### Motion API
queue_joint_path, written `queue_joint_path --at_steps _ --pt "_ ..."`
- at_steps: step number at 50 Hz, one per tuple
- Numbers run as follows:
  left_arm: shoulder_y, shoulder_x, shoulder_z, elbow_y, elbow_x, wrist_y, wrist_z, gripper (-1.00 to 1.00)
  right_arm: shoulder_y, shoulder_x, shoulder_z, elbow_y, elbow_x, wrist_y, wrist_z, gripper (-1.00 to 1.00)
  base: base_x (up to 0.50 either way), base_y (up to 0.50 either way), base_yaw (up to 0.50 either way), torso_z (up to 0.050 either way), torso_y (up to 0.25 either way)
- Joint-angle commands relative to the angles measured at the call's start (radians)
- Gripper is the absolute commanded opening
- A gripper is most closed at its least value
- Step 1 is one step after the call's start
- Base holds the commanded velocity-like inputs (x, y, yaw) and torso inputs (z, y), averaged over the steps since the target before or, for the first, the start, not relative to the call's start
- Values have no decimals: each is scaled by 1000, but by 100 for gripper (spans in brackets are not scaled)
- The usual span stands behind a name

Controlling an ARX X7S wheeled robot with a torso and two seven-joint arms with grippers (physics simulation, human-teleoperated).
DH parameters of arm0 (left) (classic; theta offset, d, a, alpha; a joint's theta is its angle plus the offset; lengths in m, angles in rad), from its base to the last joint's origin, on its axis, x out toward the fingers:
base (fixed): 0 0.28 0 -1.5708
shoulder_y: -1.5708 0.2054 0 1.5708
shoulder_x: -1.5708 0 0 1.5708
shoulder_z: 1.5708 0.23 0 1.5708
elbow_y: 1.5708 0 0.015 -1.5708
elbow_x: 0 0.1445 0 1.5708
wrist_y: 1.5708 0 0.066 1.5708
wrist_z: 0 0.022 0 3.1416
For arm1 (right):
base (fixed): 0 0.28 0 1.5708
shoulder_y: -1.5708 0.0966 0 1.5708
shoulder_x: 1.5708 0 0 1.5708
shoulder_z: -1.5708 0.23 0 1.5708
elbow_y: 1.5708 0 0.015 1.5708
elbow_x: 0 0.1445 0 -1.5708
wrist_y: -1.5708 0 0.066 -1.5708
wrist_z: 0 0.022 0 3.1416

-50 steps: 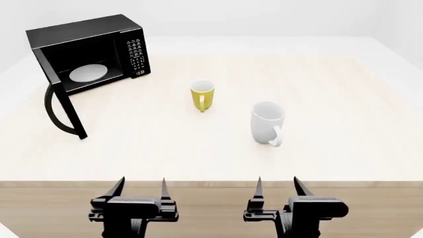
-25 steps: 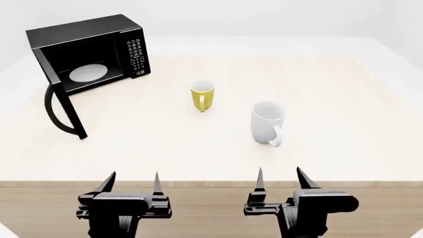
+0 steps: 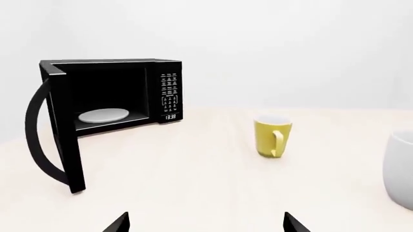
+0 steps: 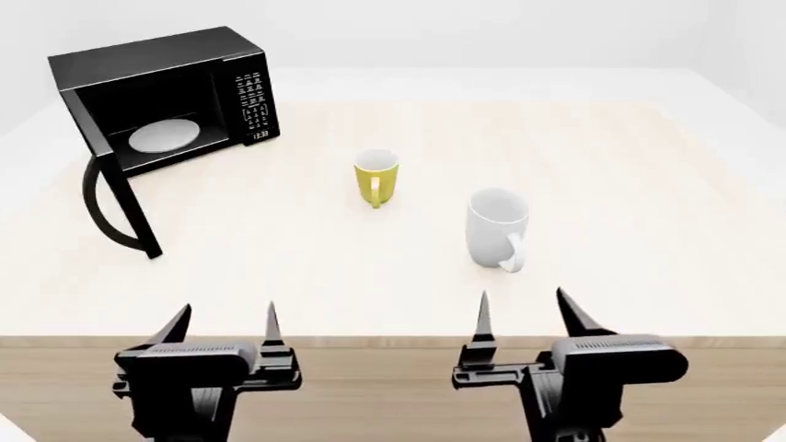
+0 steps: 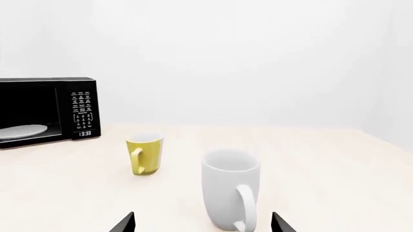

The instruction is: Close the microwave.

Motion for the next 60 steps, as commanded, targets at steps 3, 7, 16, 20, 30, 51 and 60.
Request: queue_joint_path --at_steps 3,7,16,20,30,51,60 --pt "8 -18 -14 64 -29 -32 -14 100 -10 11 6 -54 29 -6 12 100 0 267 0 0 0" --pt "10 -20 -14 64 -35 -30 -16 100 -10 14 -1 -49 31 -12 12 100 7 500 0 0 0" --pt "10 -24 -11 58 -42 -24 -21 100 -7 19 -11 -26 39 -28 11 100 8 500 0 0 0" --pt "10 -26 -9 55 -46 -20 -21 100 -6 20 -16 -24 41 -28 14 100 13 500 0 0 0" --pt "11 -37 -5 64 -64 -28 -34 100 -8 28 -21 -32 48 -26 23 100 8 500 0 0 0" --pt "10 -58 -1 75 -110 -38 -54 100 4 38 -37 -17 57 -33 33 100 7 500 0 0 0" --pt "13 -66 3 76 -119 -34 -63 100 4 42 -41 -16 62 -34 40 100 7 500 0 0 0"
